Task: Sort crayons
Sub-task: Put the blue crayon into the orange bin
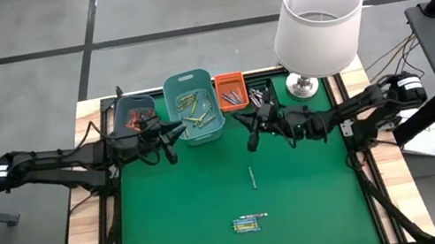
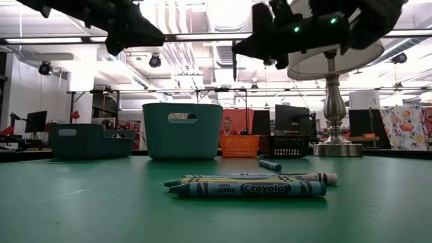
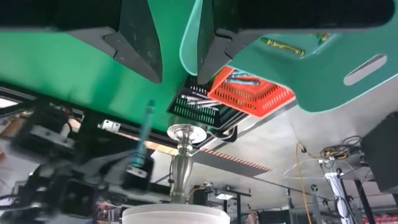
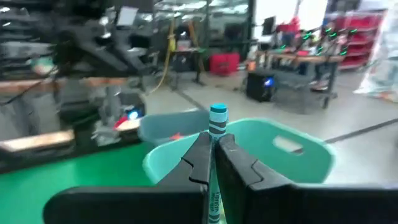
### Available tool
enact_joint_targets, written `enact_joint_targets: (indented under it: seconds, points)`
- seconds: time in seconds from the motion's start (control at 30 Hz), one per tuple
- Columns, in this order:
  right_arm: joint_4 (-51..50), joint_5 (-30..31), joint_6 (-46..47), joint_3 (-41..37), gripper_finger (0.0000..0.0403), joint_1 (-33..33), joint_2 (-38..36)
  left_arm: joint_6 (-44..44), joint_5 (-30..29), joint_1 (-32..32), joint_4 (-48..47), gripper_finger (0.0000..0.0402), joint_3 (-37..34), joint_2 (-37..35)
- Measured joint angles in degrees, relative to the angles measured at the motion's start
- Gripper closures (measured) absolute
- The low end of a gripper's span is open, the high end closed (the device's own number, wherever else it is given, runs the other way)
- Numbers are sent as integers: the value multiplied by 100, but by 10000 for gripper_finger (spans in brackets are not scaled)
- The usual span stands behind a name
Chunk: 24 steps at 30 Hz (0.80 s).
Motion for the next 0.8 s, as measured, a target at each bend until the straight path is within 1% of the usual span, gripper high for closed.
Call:
enact_joint_targets:
  seconds: [0.07, 0.17, 0.23, 0.33, 0.57, 0.7, 0.8]
  points:
    - [94, 152, -58, 71, 394, -222, 138, 2, -3, 0, 78, 318, 0, 47]
    - [4, 816, -17, 235, 394, -562, 400, 65, -5, 0, 276, 318, 0, 124]
    - [-3, 1043, 64, 325, 394, -778, 599, 77, -5, 0, 340, 318, 0, 153]
    - [-4, 1051, 282, 464, 394, -1025, 950, 85, -7, 0, 339, 318, 0, 157]
    - [-10, 1249, 367, 813, 394, -1366, 1651, 88, -11, 0, 339, 318, 0, 146]
    - [-38, 1250, 413, 978, 394, -1488, 1904, 90, -15, 2, 338, 318, 0, 158]
    - [-294, 1245, 575, 1120, 394, -1544, 2002, 90, -17, 2, 334, 318, 0, 170]
